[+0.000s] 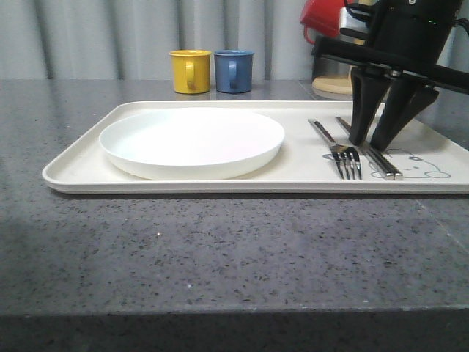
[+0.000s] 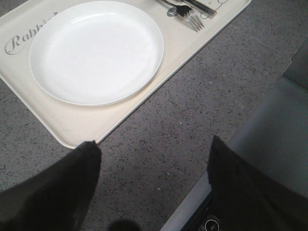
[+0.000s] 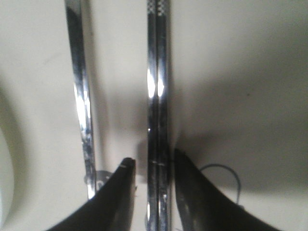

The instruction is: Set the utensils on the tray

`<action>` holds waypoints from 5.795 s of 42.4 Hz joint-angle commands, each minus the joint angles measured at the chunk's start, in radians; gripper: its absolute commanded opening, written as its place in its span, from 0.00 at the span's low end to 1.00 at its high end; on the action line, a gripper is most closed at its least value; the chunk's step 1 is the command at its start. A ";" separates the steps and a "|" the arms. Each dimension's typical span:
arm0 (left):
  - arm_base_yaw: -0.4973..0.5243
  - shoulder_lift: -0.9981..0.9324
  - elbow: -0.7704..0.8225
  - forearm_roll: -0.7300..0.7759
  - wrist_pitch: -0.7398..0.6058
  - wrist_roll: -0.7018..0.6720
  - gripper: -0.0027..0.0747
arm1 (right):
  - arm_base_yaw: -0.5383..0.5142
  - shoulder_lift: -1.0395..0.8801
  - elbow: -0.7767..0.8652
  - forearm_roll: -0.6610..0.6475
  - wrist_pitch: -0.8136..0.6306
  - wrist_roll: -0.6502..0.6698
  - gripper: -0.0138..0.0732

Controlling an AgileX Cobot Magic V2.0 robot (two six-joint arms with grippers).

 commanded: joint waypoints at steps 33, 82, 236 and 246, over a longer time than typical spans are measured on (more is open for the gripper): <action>-0.009 -0.004 -0.025 0.002 -0.067 -0.011 0.64 | -0.447 -0.191 -0.022 -0.310 0.147 -0.235 0.50; -0.009 -0.004 -0.025 0.002 -0.067 -0.011 0.64 | -0.516 -0.036 -0.022 -0.362 0.085 -0.344 0.38; -0.009 -0.004 -0.025 0.002 -0.068 -0.011 0.64 | 0.295 -1.387 0.695 -0.245 -0.254 -0.254 0.51; -0.009 -0.004 -0.025 0.001 -0.068 -0.011 0.41 | 0.295 -1.387 0.695 -0.245 -0.265 -0.254 0.25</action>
